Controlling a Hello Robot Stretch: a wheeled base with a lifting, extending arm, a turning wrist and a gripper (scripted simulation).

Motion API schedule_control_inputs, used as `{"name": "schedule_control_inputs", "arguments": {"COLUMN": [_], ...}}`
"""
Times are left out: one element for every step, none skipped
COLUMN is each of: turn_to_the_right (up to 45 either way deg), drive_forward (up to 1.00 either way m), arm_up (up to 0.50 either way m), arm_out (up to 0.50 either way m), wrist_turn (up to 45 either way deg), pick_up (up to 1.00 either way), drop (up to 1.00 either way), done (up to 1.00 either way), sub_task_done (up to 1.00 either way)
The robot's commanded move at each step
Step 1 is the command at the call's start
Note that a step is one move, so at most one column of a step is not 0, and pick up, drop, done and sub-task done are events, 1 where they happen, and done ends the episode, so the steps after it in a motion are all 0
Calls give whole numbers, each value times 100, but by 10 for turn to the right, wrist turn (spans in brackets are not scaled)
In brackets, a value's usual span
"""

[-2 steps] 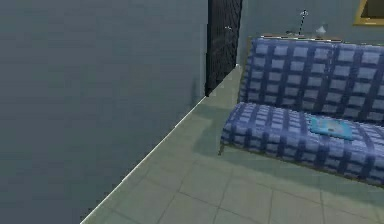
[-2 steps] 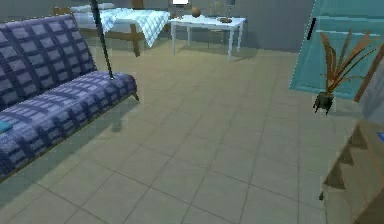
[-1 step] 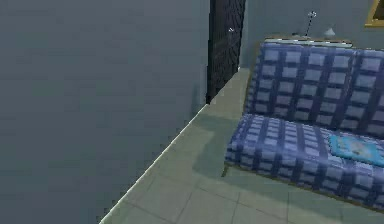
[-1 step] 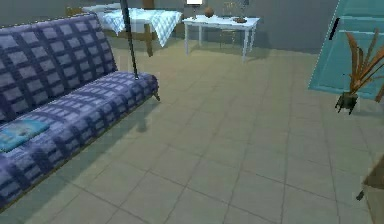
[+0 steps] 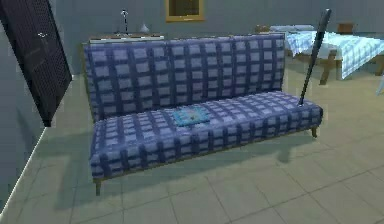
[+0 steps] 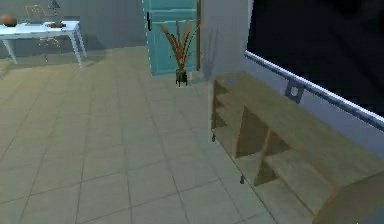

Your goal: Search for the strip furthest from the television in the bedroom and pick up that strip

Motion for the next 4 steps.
{"name": "schedule_control_inputs", "arguments": {"turn_to_the_right": [450, 300, 0, 0], "drive_forward": [0, 0, 100, 75], "arm_up": [0, 0, 0, 0], "arm_out": [0, 0, 0, 0], "wrist_turn": [0, 0, 0, 0], "pick_up": [0, 0, 0, 0], "drop": [0, 0, 0, 0], "done": [0, 0, 0, 0], "sub_task_done": [0, 0, 0, 0]}}
